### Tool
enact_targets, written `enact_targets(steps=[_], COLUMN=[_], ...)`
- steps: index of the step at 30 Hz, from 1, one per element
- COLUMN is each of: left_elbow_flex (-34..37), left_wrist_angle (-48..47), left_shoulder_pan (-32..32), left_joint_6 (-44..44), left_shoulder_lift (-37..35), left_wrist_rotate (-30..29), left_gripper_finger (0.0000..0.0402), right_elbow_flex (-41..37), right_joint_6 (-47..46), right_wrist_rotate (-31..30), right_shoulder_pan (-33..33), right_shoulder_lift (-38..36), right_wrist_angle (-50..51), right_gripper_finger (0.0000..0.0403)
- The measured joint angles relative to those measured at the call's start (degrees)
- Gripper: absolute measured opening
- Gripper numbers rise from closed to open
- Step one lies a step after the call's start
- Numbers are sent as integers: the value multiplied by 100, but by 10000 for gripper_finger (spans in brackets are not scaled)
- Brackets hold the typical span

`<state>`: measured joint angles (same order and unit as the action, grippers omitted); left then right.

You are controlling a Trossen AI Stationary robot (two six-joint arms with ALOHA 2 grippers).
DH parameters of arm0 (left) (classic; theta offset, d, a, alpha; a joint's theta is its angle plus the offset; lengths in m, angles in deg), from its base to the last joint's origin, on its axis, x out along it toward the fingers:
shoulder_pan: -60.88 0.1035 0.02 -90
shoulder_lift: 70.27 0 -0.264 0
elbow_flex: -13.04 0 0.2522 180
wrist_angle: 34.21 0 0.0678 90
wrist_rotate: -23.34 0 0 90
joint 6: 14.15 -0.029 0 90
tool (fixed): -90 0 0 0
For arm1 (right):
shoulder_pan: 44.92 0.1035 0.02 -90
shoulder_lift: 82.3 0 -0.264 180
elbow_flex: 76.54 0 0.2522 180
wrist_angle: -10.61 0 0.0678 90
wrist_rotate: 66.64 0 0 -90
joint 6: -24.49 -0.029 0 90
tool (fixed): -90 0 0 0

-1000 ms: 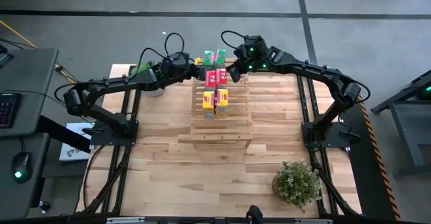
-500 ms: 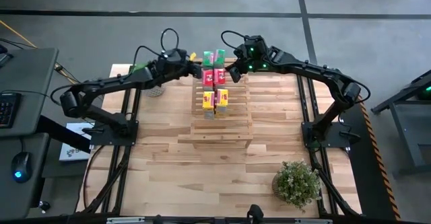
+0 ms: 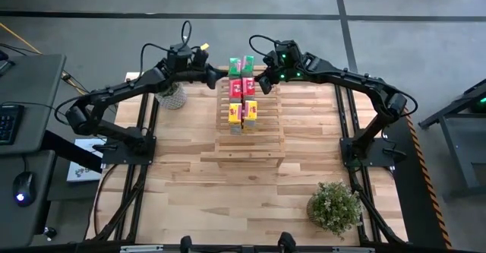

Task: Stack cereal on shelf
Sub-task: Adjust the cereal boxes on the shelf

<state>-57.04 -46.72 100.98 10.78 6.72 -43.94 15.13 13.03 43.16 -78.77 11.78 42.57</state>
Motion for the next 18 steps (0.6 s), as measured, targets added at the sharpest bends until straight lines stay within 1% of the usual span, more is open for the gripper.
enact_targets(steps=[2,12,18], left_elbow_flex=[0,0,0], left_wrist_angle=[-21,-38,-45], left_shoulder_pan=[5,-56,-157], left_joint_6=[-4,26,27], left_shoulder_lift=[0,2,2], left_wrist_rotate=[123,160,-79], left_gripper_finger=[0,0,0], right_elbow_flex=[0,0,-9], right_joint_6=[0,18,149], right_wrist_rotate=[28,35,23], right_shoulder_pan=[0,-9,-37], right_shoulder_lift=[0,-2,-105], right_wrist_angle=[1,128,255], right_gripper_finger=[0,0,0])
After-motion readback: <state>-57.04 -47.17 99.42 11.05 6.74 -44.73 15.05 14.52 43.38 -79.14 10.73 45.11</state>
